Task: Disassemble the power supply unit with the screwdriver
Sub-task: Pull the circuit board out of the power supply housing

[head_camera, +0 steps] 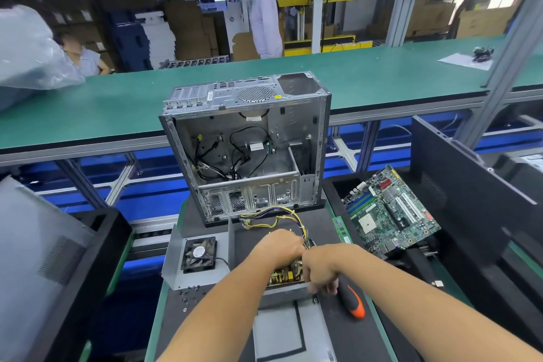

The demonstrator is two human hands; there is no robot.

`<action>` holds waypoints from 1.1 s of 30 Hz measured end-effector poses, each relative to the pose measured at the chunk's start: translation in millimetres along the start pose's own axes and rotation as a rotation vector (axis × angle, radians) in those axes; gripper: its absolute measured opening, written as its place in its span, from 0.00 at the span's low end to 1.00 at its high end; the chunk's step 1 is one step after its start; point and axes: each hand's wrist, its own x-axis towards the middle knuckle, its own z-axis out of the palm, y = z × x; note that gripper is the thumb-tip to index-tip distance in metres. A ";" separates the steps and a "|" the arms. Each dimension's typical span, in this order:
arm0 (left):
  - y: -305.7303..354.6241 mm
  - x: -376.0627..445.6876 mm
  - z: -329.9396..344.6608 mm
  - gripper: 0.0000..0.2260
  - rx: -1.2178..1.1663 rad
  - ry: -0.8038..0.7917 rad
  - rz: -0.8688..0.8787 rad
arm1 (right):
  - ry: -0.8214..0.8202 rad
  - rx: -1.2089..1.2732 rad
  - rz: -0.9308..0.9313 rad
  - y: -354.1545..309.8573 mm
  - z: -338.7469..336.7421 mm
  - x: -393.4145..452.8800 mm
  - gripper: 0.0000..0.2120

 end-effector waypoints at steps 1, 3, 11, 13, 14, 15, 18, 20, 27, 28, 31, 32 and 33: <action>0.7 -1.1 -1.2 0.11 -0.024 0.000 -0.017 | -0.002 0.000 0.004 -0.6 -0.4 -0.2 0.07; 1.7 -3.9 -3.3 0.13 -0.094 -0.001 -0.067 | -0.005 -0.026 0.006 -3.2 -1.4 -2.2 0.05; 10.8 -25.1 0.8 0.15 -0.220 0.094 -0.202 | 0.122 -0.247 0.005 -22.8 2.9 -11.7 0.06; 13.0 -30.3 0.7 0.13 -0.246 0.119 -0.252 | 0.162 -0.255 -0.015 -28.7 9.9 -8.7 0.04; 13.9 -33.8 0.3 0.12 -0.259 0.124 -0.275 | 0.186 -0.256 -0.017 -31.7 13.0 -7.4 0.07; 14.6 -37.6 0.1 0.11 -0.264 0.126 -0.298 | 0.218 -0.261 -0.025 -34.5 16.3 -7.1 0.10; 18.4 -52.3 2.1 0.10 -0.239 0.109 -0.386 | 0.332 -0.280 -0.064 -42.3 24.4 -7.3 0.14; 23.5 -62.5 5.5 0.10 -0.226 0.104 -0.449 | 0.395 -0.307 -0.081 -45.5 29.4 -6.7 0.14; 45.7 -90.8 30.3 0.11 -0.353 0.200 -0.606 | 0.491 -0.392 -0.071 -51.3 39.3 -10.5 0.11; 48.5 -93.9 32.5 0.12 -0.356 0.200 -0.620 | 0.500 -0.401 -0.053 -52.4 41.0 -10.8 0.10; 51.4 -101.1 37.3 0.14 -0.392 0.233 -0.634 | 0.521 -0.415 -0.024 -55.6 43.8 -12.2 0.09; 51.6 -103.6 37.8 0.13 -0.400 0.225 -0.636 | 0.521 -0.416 -0.013 -56.6 43.4 -13.7 0.09; 51.2 -105.1 41.1 0.12 -0.397 0.222 -0.631 | 0.523 -0.418 -0.004 -57.7 43.5 -14.0 0.10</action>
